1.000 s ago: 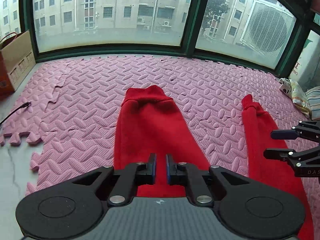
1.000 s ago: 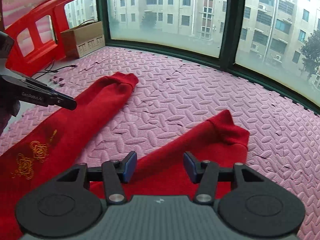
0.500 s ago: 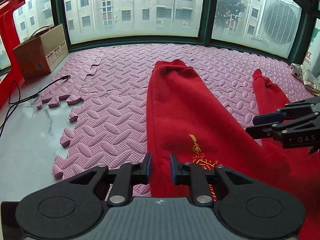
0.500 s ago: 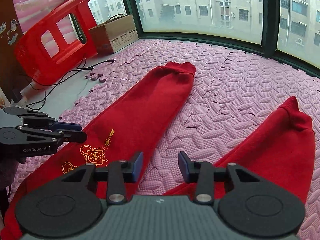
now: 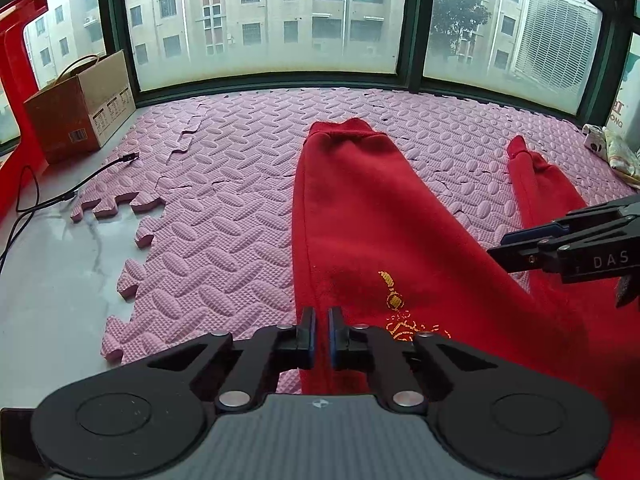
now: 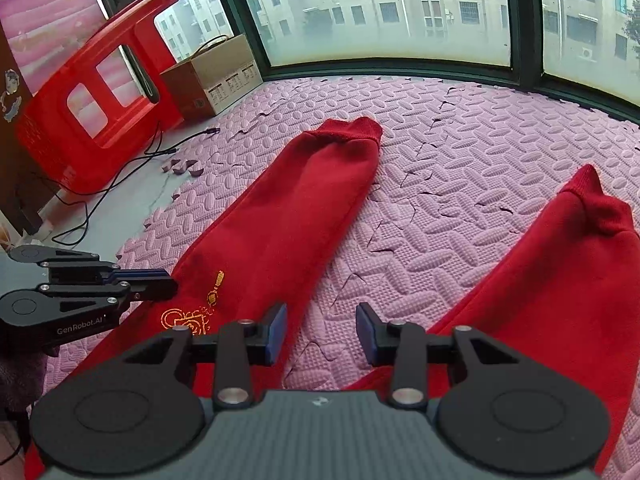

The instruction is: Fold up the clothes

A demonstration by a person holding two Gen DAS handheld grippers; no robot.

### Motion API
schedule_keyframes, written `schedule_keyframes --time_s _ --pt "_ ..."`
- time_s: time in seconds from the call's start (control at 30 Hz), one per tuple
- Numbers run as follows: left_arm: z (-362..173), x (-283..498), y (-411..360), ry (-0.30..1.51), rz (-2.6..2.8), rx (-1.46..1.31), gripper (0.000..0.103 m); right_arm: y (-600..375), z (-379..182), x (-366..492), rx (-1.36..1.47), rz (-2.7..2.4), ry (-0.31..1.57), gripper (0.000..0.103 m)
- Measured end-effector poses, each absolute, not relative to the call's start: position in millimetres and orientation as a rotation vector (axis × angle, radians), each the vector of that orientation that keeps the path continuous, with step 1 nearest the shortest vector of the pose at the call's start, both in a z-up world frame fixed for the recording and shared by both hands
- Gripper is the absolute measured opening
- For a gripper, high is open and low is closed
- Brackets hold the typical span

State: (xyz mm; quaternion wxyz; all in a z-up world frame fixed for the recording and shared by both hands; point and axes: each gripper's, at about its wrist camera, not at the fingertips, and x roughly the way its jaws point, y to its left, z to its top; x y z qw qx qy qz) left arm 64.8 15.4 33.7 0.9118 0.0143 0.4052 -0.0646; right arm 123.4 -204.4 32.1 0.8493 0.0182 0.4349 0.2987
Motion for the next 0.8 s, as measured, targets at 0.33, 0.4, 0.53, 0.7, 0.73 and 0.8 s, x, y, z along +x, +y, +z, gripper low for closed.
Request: schedule_keyframes --time_s 0.33,0.4,0.53,0.7,0.73,0.8 --pt "44 60 24 0.824 -0.128 -0.014 0.006 -191 28 133 0.074 0.618 0.913 0.039" --pt "42 60 26 0.833 -0.119 -0.006 0.006 -183 25 131 -0.004 0.583 0.906 0.038" --pt "36 60 32 0.854 -0.115 -0.009 0.006 -171 25 123 -0.143 0.549 0.859 0.039" --pt "33 60 34 0.866 -0.118 -0.007 0.007 -162 29 120 -0.245 0.488 0.819 0.039" --pt "32 60 35 0.870 -0.119 -0.003 0.007 -163 28 122 -0.245 0.482 0.822 0.037" --pt "32 60 36 0.873 -0.125 -0.002 0.007 -166 30 123 -0.222 0.485 0.805 0.036"
